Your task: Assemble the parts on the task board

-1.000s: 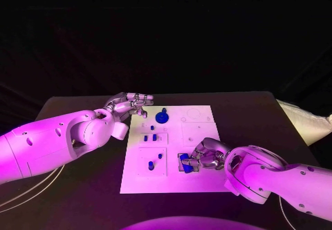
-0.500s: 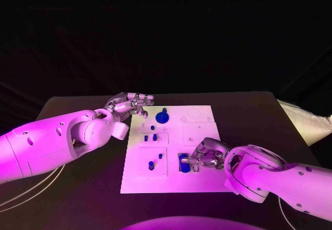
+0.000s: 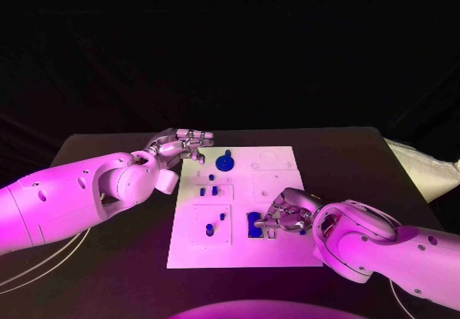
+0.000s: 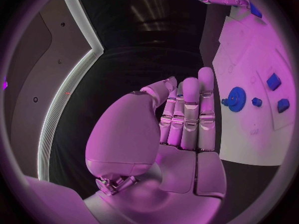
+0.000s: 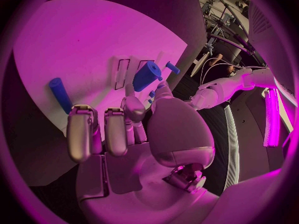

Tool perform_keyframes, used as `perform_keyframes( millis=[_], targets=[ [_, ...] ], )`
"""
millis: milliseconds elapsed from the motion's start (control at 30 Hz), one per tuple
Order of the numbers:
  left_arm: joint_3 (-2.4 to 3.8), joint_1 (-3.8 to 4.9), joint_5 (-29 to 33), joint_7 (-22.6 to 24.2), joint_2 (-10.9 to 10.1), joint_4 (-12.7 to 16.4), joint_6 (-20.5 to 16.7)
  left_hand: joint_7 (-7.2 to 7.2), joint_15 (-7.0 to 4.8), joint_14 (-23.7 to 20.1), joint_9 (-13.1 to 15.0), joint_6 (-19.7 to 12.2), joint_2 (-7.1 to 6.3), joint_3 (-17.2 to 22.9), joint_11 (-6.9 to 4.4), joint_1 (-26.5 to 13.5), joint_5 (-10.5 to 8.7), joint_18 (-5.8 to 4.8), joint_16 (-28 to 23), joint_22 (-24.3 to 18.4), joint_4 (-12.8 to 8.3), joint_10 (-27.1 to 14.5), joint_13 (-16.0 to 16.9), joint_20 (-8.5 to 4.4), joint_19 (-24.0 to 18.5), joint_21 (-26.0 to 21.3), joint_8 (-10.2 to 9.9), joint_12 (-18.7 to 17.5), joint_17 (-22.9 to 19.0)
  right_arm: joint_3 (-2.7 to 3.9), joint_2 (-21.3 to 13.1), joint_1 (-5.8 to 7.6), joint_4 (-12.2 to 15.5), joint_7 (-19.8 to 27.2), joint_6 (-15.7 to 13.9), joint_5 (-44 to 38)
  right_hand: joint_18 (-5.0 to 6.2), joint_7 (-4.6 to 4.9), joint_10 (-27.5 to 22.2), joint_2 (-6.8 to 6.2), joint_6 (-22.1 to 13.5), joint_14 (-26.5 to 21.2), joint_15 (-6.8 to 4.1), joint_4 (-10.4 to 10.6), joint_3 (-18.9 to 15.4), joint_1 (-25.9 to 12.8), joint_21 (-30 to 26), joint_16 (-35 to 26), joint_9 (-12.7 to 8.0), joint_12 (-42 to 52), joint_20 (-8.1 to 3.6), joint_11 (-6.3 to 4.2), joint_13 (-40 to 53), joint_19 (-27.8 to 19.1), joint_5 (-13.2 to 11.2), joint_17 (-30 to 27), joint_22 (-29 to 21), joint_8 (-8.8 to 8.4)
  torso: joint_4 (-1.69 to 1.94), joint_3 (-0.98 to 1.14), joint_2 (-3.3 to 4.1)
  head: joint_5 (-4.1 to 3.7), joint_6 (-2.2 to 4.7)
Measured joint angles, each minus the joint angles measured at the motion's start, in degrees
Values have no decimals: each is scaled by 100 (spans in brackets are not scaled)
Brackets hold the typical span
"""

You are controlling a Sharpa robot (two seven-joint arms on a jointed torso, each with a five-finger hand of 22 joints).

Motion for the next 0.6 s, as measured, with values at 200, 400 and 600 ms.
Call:
perform_keyframes(
  millis=[200, 400, 600],
  targets=[
    [0, -1, 0, -5, 2, -1, 14, 0, 0, 0, 0, 0, 0, 0, 0, 0, 0, 0, 0, 0, 0, 0, 0, 0, 0, 0, 0, 0, 0, 7, 28, -4, 12, 38, 34, -333, 0, -19, 33, 138, 60, 22, -22, -446, 150, 814, 0, 0, 75, -52, 0, -33, 16, 0, 69, 13, 0, 0, 1, 0, -1, -5, -9],
    [0, -1, 0, -11, 5, -4, 26, 0, 0, 0, 0, 0, 0, 0, 0, 0, 0, 0, 0, 0, 0, 0, 0, 0, 0, 0, 0, 0, 0, 19, 82, 3, -21, 40, 82, -599, 1, -25, 43, 173, 87, 0, -43, -529, 188, 954, 0, 15, 96, -53, -23, -43, 38, 23, 9, 12, -1, 0, 8, -3, -1, -15, -13],
    [0, -3, 0, -21, 2, -6, 35, 0, 0, 0, 0, 0, 0, 0, 0, 0, 0, 0, 0, 1, 0, 1, 0, 0, 0, 0, 0, 0, 1, 31, 145, 9, -65, 29, 129, -751, 1, -42, 43, 173, 107, 0, -42, -553, 163, 954, 0, 23, 117, -53, -22, -42, 50, 23, -25, 12, -1, 29, 8, -5, 1, -7, -24]
  ],
)
